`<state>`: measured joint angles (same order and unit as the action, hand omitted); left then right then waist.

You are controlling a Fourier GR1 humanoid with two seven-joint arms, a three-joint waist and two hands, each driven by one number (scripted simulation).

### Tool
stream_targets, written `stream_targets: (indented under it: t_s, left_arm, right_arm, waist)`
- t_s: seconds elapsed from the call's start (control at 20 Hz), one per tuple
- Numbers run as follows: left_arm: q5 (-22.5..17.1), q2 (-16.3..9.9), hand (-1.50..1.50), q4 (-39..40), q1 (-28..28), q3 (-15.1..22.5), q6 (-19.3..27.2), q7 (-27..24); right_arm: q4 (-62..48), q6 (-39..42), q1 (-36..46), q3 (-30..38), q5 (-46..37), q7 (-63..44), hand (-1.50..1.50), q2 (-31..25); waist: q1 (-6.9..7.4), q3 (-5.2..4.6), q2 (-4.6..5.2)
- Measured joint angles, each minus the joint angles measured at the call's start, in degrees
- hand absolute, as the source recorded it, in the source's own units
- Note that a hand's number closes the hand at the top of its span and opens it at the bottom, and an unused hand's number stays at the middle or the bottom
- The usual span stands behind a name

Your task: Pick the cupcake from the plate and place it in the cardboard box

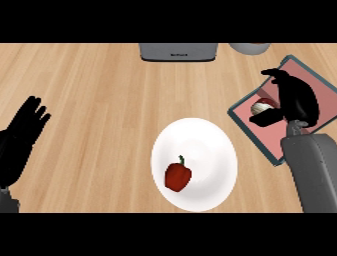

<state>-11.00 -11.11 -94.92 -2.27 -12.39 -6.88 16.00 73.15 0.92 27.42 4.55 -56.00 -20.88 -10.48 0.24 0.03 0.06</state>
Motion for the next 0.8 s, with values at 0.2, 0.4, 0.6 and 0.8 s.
stream_targets:
  t_s: [0.2, 0.4, 0.6, 0.8]
  left_arm:
    - [0.0, -0.1, 0.0, 0.0, -0.3, -0.2, 0.4, 0.6]
    - [-0.8, -0.9, 0.0, 1.0, -0.7, -1.3, -0.2, 0.6]
    - [-1.0, -0.9, 0.0, 0.3, 0.6, -1.4, -0.8, 0.2]
    - [-0.2, -0.4, 0.0, 0.2, 0.2, -0.9, -0.2, 0.5]
  right_arm:
    - [2.2, -6.3, 0.7, 5.4, 5.9, 3.4, -1.5, 1.8]
    - [6.9, -9.8, 0.0, 10.8, 13.0, 4.9, -1.5, 3.2]
    - [11.2, -10.4, -2.3, 15.3, 19.5, 5.8, -1.5, 3.0]
    - [15.4, -7.5, -5.4, 20.0, 26.5, 5.7, -1.5, 0.2]
  waist:
    - [-0.19, 0.05, -0.04]
    - [-0.68, 0.03, -0.17]
    - [-0.58, -0.02, -0.22]
    - [-0.66, -0.01, -0.19]
